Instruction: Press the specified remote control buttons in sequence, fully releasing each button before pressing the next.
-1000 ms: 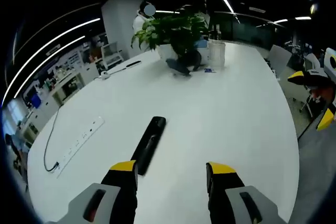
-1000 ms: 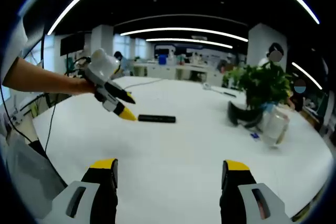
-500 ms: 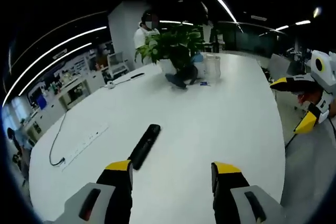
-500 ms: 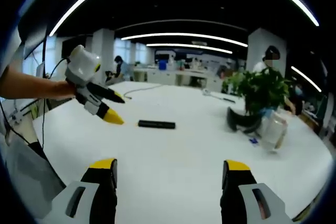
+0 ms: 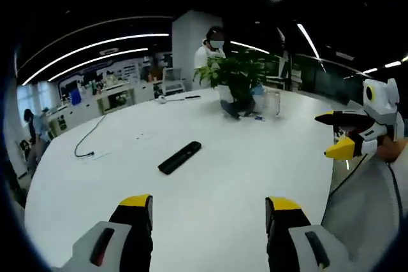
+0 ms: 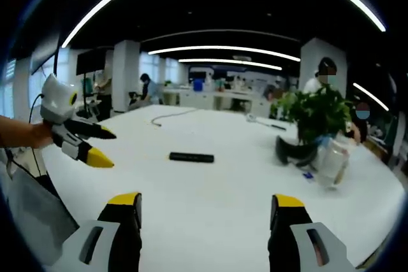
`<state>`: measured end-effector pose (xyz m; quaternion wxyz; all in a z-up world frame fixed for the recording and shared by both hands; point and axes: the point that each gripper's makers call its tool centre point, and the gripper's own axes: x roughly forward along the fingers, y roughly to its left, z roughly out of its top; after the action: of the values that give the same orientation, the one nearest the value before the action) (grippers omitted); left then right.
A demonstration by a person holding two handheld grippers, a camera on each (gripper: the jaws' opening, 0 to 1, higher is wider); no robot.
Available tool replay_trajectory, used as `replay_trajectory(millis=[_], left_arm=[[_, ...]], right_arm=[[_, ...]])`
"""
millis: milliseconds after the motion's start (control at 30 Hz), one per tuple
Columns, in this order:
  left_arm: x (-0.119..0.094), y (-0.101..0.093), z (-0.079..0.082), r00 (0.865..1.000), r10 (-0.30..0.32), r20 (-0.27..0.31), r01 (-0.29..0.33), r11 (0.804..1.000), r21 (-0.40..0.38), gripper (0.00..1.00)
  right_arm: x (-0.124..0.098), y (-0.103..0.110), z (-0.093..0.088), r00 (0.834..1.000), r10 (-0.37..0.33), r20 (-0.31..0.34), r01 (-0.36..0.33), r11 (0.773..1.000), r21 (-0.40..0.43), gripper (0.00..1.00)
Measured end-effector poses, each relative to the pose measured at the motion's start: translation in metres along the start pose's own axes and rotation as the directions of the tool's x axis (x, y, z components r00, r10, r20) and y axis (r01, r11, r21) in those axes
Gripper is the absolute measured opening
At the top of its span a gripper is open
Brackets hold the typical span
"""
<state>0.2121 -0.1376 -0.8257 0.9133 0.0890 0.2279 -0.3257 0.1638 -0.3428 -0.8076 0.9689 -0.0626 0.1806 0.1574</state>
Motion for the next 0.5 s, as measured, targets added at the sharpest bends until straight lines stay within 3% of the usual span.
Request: replay_trajectory(millis=[200, 300, 367, 500], left_arm=[[-0.030, -0.001, 0.004, 0.993, 0.083, 0.086, -0.076, 0.994, -0.080, 0.85], [-0.046, 0.004, 0.001, 0.977, 0.171, 0.124, -0.161, 0.983, -0.086, 0.91], [-0.057, 0.010, -0.005, 0.965, 0.228, 0.131, -0.218, 0.972, -0.086, 0.95], [-0.069, 0.017, -0.023, 0.953, 0.286, 0.105, -0.275, 0.956, -0.106, 0.98]], right_arm=[[-0.001, -0.002, 0.002, 1.000, -0.007, 0.013, 0.007, 1.000, 0.011, 0.84], [-0.002, -0.004, 0.004, 1.000, -0.012, 0.024, 0.012, 1.000, 0.026, 0.85], [-0.002, -0.006, 0.005, 0.999, -0.024, 0.029, 0.023, 0.999, 0.031, 0.87], [-0.003, -0.010, 0.006, 0.999, -0.034, 0.037, 0.033, 0.998, 0.048, 0.88]])
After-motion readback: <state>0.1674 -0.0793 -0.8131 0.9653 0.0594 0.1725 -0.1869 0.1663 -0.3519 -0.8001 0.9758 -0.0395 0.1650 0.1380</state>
